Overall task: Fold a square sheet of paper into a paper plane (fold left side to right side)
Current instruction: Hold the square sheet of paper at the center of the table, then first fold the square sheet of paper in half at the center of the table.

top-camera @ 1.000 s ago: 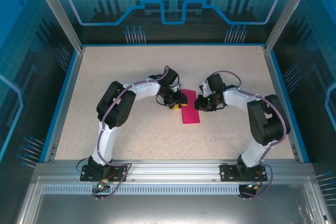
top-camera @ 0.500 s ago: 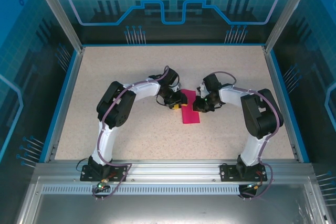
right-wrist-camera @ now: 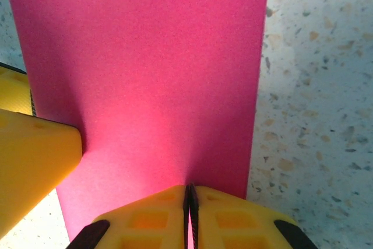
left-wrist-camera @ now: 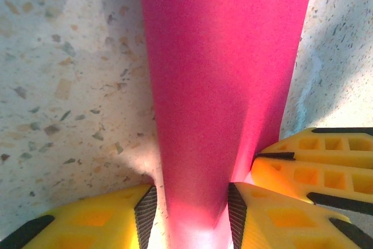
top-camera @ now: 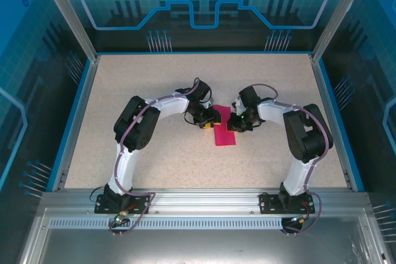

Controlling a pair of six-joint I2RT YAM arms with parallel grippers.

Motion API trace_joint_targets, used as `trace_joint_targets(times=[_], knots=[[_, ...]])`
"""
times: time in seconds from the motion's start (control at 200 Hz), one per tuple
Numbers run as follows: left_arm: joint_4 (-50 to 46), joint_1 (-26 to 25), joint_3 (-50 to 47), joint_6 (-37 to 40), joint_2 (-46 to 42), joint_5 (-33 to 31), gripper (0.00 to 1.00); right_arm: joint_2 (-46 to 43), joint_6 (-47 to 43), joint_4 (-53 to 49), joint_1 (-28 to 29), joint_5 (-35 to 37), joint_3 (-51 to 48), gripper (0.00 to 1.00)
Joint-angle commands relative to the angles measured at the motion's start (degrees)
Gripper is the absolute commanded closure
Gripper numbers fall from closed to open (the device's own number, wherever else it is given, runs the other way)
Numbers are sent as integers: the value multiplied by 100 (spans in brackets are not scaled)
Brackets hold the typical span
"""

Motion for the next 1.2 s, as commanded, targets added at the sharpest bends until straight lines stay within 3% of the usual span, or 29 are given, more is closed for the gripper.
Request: trace_joint_targets(times=[0.0,0.44,0.765,1.02,1.195], knots=[[-308,-121,-168,119,285,-559,57,204,-96,-221,83,2,59,87],[-203,239,-570,312,-1042,-508,46,279,-137,-380,85,-4,68,87],[695,-16,-312,-26,-625,807,75,294,-144,-414,85,-7,85,87],[934,-75,-142,-185,-195,849,76,295,-165,-459,92,2,104,87],[464,-72,-177,17,-45,387,77,325,-175,-501,101,28,125,87]])
